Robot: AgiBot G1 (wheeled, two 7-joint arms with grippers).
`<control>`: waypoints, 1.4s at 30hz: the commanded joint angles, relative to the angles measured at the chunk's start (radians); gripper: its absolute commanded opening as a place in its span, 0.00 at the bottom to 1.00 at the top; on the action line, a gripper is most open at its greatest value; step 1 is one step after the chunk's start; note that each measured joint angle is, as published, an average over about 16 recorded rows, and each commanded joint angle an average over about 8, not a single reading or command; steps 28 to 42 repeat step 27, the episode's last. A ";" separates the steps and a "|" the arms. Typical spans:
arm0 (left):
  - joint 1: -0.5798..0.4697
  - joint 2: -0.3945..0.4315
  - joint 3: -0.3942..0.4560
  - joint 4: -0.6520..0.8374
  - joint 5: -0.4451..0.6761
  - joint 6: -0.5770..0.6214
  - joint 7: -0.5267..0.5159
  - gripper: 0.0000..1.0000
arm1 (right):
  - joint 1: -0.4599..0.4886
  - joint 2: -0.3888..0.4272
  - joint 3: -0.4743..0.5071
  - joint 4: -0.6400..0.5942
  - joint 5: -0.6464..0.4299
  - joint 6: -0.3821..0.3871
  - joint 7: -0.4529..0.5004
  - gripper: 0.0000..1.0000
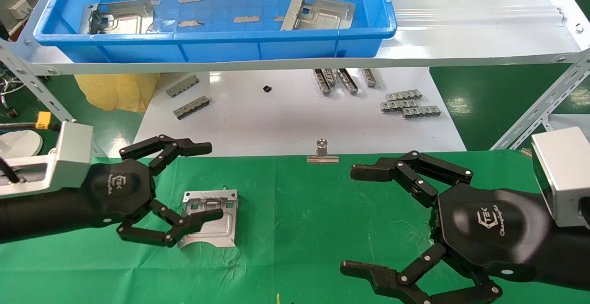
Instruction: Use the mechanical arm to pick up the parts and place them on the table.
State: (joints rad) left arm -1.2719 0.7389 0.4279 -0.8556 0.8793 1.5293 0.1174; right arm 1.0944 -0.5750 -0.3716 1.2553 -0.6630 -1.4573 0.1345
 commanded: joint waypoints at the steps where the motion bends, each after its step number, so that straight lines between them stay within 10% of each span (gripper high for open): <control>1: 0.020 -0.013 -0.015 -0.044 -0.015 -0.003 -0.031 1.00 | 0.000 0.000 0.000 0.000 0.000 0.000 0.000 1.00; 20: 0.199 -0.128 -0.149 -0.432 -0.150 -0.033 -0.303 1.00 | 0.000 0.000 0.000 0.000 0.000 0.000 0.000 1.00; 42: 0.217 -0.140 -0.164 -0.472 -0.165 -0.036 -0.321 1.00 | 0.000 0.000 0.000 0.000 0.000 0.000 0.000 1.00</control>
